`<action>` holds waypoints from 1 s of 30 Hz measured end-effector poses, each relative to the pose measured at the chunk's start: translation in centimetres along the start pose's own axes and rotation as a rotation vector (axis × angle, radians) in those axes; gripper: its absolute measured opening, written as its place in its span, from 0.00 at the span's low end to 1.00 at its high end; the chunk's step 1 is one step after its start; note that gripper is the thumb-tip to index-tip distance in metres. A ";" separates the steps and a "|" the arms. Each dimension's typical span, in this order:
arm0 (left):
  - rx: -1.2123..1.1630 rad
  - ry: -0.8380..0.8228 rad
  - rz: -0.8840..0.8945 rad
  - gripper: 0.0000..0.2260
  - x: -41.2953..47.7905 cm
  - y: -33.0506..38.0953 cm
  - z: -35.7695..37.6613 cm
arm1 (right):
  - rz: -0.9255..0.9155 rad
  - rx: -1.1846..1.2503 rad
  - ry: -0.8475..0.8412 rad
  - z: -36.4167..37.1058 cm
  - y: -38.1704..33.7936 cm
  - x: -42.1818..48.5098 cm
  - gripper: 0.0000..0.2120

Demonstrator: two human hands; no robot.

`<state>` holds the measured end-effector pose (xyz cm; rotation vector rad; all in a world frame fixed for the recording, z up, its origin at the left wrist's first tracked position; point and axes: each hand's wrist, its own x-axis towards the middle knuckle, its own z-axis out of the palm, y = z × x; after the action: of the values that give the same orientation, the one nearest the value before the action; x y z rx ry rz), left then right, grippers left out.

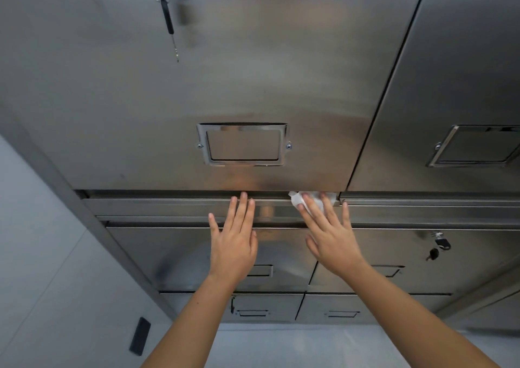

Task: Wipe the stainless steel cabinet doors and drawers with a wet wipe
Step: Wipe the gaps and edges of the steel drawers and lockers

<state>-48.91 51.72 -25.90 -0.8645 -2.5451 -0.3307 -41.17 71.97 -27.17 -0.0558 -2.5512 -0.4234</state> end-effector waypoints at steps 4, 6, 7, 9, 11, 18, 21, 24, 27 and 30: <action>0.017 -0.004 0.008 0.31 -0.1 -0.9 -0.3 | 0.005 0.075 -0.020 -0.5 -4.3 2.3 0.37; 0.040 -0.005 0.014 0.32 -0.2 -1.7 -0.4 | -0.013 0.104 -0.011 -0.7 -6.3 3.5 0.37; 0.051 -0.004 0.016 0.32 -0.3 -2.3 -0.5 | -0.016 0.113 -0.011 -0.7 -6.9 3.9 0.37; 0.055 0.009 0.012 0.32 -0.4 -3.4 -0.6 | -0.030 0.106 -0.003 -0.6 -7.1 4.0 0.36; 0.051 0.023 0.002 0.32 -0.6 -4.4 -0.7 | -0.051 0.072 0.010 -0.2 -6.1 3.4 0.37; 0.013 0.040 -0.031 0.33 -1.2 -7.3 -1.0 | 0.023 0.069 0.032 0.0 -6.9 3.1 0.34; 0.010 0.032 -0.049 0.33 -1.4 -8.5 -1.2 | -0.024 0.113 0.022 -0.7 -10.5 5.5 0.37; 0.027 0.023 -0.061 0.32 -1.6 -10.2 -1.4 | -0.042 0.139 0.023 -1.2 -13.8 7.4 0.37; 0.040 0.027 -0.080 0.32 -1.9 -11.9 -1.5 | -0.060 0.107 0.019 -1.0 -13.8 7.3 0.37; 0.050 0.027 -0.086 0.32 -2.2 -13.3 -1.7 | -0.050 0.066 0.018 -0.7 -11.5 6.0 0.37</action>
<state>-55.09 39.70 -26.58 -0.7281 -2.5590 -0.3014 -47.35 60.57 -26.72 0.0364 -2.5513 -0.3573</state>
